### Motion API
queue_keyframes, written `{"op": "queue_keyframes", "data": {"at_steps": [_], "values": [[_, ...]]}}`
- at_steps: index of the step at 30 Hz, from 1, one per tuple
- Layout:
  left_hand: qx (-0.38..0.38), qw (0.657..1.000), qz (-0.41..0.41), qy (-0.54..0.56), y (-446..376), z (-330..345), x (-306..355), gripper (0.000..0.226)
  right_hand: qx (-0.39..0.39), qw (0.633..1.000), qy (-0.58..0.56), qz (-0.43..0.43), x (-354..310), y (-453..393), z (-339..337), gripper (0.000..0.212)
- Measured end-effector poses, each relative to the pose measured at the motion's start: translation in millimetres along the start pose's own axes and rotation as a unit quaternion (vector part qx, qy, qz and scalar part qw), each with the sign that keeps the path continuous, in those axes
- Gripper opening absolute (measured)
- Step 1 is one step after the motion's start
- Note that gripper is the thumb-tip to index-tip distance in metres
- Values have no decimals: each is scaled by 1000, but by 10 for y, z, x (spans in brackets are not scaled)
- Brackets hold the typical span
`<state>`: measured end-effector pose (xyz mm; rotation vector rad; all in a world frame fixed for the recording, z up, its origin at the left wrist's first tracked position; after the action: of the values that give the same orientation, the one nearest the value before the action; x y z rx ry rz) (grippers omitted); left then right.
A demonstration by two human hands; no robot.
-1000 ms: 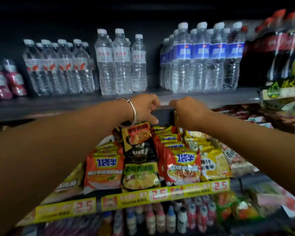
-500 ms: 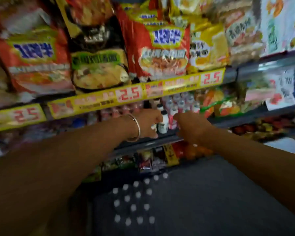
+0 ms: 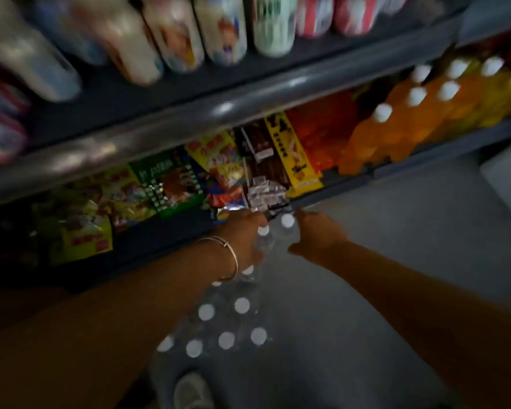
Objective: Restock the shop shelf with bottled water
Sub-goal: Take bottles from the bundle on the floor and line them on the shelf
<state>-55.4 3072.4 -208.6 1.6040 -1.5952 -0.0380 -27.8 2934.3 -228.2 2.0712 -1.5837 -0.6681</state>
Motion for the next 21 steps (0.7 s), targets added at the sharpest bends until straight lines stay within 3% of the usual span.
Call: {"op": "queue_keyframes", "data": {"at_steps": [6, 9, 14, 21], "values": [[37, 997, -30, -61, -625, 560, -556, 72, 23, 996, -38, 74, 68, -810, 895, 81], [77, 994, -39, -74, -836, 639, -682, 73, 49, 987, -110, 109, 106, -1112, 1130, 88], [101, 991, -43, -76, -1023, 691, -836, 77, 100, 959, -244, 108, 144, -1387, 1264, 61], [90, 991, -40, -92, -1093, 717, -886, 75, 152, 957, -232, 90, 151, -1397, 1283, 54]]}}
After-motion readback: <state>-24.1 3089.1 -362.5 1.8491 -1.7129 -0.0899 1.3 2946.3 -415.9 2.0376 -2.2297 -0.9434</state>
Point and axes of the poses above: each hand's wrist, its own y-axis away from the middle knuckle, its own z-axis out of the palm, x = y × z, the point moved 3 cm from there along -y, towards the middle knuckle, and after that the axes turned 12 degrees about y, right-handed, at the moved point
